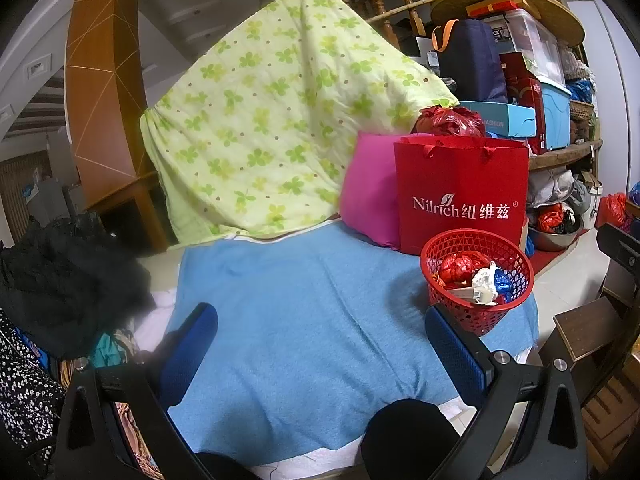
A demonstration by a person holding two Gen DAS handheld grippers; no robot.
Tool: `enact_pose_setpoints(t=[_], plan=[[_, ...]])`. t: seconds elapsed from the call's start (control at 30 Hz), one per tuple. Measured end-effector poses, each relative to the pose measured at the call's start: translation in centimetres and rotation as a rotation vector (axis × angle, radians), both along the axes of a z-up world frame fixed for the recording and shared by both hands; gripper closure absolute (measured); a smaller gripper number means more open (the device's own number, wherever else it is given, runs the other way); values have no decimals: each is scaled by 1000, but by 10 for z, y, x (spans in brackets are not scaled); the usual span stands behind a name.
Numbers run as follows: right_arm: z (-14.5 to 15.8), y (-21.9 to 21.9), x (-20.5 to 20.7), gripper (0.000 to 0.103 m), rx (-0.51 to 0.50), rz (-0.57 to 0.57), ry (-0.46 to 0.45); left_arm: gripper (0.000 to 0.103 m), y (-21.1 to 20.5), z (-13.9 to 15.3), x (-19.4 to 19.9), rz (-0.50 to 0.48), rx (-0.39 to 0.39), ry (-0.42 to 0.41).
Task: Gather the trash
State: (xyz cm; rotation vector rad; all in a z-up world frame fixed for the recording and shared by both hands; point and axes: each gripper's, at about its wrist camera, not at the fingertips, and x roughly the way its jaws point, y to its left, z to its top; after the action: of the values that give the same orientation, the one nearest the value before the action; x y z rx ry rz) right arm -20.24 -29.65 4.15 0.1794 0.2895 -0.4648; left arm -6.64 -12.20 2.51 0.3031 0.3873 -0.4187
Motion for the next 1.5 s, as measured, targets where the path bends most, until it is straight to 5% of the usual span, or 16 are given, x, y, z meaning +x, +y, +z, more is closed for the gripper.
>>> enact_pose_setpoints(t=[1.5], plan=[[-11,7,22,13,38,19,4,0,26,-10,19,27,7,12]])
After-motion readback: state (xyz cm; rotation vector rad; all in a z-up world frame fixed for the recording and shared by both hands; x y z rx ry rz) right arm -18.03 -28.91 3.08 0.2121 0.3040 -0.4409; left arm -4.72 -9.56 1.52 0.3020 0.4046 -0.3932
